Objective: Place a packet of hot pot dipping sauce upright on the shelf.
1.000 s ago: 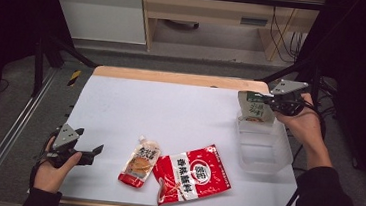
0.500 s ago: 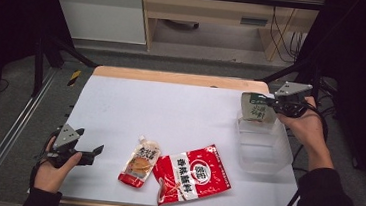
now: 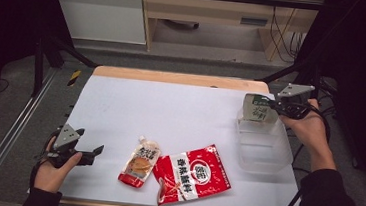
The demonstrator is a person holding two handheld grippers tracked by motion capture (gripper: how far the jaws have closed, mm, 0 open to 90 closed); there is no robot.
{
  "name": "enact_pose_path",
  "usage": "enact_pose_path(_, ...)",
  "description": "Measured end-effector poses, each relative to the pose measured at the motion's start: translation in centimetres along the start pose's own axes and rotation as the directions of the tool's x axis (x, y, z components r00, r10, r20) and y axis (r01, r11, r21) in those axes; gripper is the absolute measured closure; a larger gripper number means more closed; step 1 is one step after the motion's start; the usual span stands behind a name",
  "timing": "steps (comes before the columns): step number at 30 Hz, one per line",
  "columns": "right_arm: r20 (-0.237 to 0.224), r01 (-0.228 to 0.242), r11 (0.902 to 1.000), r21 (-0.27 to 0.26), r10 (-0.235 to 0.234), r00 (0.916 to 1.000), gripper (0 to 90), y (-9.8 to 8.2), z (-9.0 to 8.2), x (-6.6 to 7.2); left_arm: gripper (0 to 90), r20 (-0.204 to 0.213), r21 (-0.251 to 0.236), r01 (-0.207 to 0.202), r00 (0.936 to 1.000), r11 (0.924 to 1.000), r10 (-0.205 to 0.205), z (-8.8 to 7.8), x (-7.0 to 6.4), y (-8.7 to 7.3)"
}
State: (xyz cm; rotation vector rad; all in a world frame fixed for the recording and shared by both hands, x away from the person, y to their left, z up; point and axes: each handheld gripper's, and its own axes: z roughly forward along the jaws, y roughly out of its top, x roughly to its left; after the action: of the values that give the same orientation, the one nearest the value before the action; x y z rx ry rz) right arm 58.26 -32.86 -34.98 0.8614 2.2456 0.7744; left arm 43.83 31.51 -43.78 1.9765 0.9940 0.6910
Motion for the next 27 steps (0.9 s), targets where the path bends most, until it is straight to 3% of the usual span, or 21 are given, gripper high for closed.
enact_pose_path(6,-0.005,-0.021,0.9997,0.016,0.021,0.9998,80.0,0.0,0.0,0.0,9.4,0.002,0.003,-0.002,1.0000,1.0000,0.002,0.0,0.0,0.0)
enact_pose_path(12,0.026,-0.072,0.9959,0.054,0.071,0.9972,53.3,-0.1,0.2,0.0,9.4,0.006,0.004,-0.002,1.0000,1.0000,0.002,0.1,-0.1,0.0)
enact_pose_path(16,0.047,-0.104,0.9931,0.054,0.102,0.9937,42.6,-0.1,0.1,-0.1,9.4,0.007,0.005,-0.003,1.0000,1.0000,0.003,0.1,-0.1,0.0)
enact_pose_path(27,0.034,-0.111,0.9928,0.045,0.109,0.9934,31.0,-0.6,-0.1,1.1,9.4,0.005,0.003,-0.004,1.0000,1.0000,0.004,0.0,0.0,0.0)
